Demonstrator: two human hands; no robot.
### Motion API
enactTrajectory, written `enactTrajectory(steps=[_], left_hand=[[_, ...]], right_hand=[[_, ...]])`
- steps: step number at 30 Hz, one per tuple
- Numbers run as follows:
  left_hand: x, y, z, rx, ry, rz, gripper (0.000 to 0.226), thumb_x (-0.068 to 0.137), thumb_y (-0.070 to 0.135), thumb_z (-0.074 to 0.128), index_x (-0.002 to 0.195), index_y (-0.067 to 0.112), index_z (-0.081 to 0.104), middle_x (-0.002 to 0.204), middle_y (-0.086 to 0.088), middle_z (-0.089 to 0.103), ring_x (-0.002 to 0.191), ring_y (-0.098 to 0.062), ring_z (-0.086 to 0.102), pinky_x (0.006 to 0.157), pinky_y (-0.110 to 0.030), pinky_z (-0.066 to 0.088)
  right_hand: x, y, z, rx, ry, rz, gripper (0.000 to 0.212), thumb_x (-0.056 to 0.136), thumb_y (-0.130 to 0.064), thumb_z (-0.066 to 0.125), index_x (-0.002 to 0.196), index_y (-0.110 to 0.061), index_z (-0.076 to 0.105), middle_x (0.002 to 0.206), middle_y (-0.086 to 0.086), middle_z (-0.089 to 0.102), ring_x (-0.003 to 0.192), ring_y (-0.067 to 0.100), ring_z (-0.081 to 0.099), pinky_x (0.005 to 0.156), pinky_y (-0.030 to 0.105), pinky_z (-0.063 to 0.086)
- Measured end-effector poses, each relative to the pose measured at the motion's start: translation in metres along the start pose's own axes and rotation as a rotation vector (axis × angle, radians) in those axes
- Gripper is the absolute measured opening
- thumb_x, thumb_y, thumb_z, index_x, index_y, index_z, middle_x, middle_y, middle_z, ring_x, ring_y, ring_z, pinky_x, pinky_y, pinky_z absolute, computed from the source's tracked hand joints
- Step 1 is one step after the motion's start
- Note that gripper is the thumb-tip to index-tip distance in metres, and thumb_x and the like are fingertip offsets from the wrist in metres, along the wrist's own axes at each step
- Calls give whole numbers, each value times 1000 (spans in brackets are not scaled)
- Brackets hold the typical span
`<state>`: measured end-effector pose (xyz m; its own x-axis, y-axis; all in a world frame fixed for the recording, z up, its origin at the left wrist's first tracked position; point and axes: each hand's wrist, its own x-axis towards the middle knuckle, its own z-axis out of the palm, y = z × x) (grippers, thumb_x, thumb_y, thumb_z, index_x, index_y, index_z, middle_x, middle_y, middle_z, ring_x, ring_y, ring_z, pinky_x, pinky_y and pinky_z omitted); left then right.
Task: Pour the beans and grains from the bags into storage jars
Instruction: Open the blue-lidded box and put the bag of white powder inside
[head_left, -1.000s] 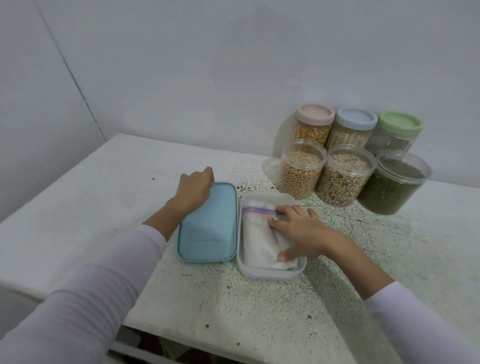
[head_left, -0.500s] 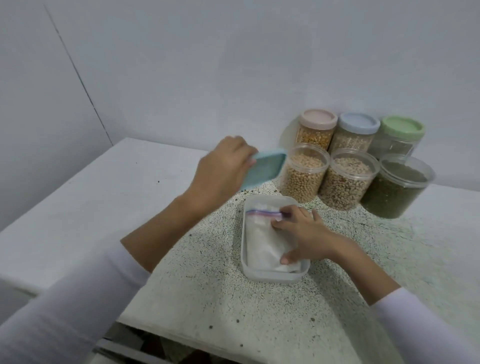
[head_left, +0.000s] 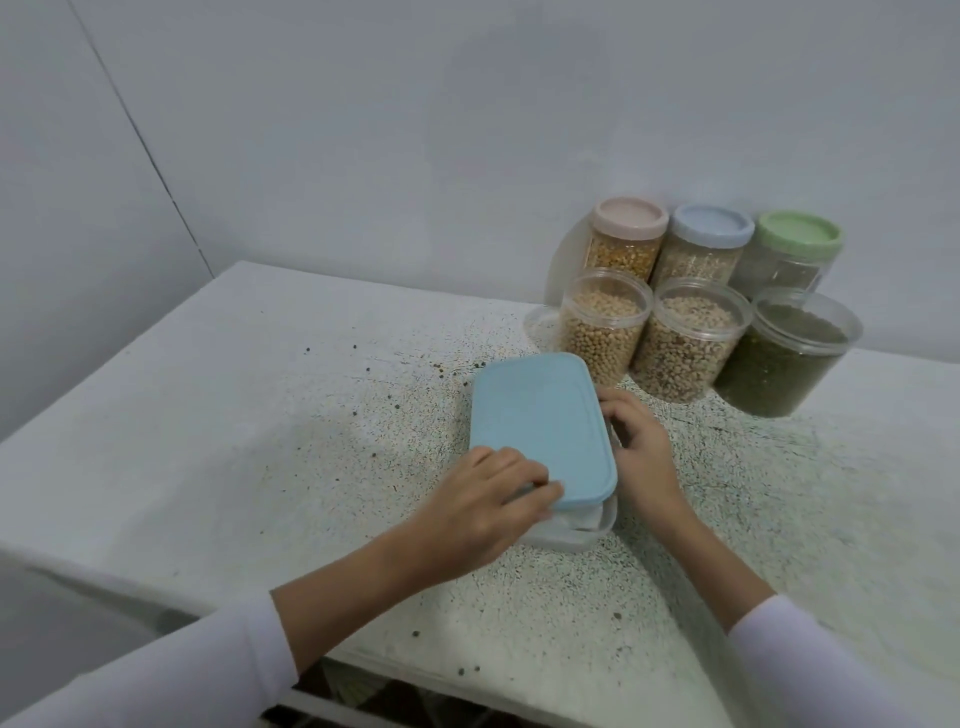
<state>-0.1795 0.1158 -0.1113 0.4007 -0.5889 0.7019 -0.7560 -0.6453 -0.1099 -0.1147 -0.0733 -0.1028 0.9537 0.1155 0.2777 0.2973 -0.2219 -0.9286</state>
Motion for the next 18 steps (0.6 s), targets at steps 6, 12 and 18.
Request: enactTrajectory(steps=[6, 12, 18], left_hand=[[-7, 6, 7, -33, 15, 22, 22, 95, 23, 56, 112, 10, 52, 107, -2, 47, 92, -17, 50, 76, -32, 42], [-14, 5, 14, -23, -6, 66, 24, 95, 24, 58, 114, 10, 53, 109, -2, 47, 95, -17, 50, 80, -32, 41], [-13, 6, 15, -77, -19, 91, 29, 94, 32, 60, 114, 12, 53, 108, -1, 47, 94, -16, 50, 84, -31, 39]], right_hand=[[6, -10, 5, 298, 248, 150, 21, 85, 2, 52, 70, -10, 61, 93, 4, 59, 89, 11, 56, 83, 21, 45], [1, -5, 5, 116, 251, 129, 16, 81, 0, 69, 75, -9, 57, 106, 9, 47, 87, 1, 49, 68, 3, 39], [-3, 3, 0, 167, 255, 127, 19, 82, 7, 64, 79, -10, 57, 107, 12, 54, 87, -1, 55, 73, 9, 45]])
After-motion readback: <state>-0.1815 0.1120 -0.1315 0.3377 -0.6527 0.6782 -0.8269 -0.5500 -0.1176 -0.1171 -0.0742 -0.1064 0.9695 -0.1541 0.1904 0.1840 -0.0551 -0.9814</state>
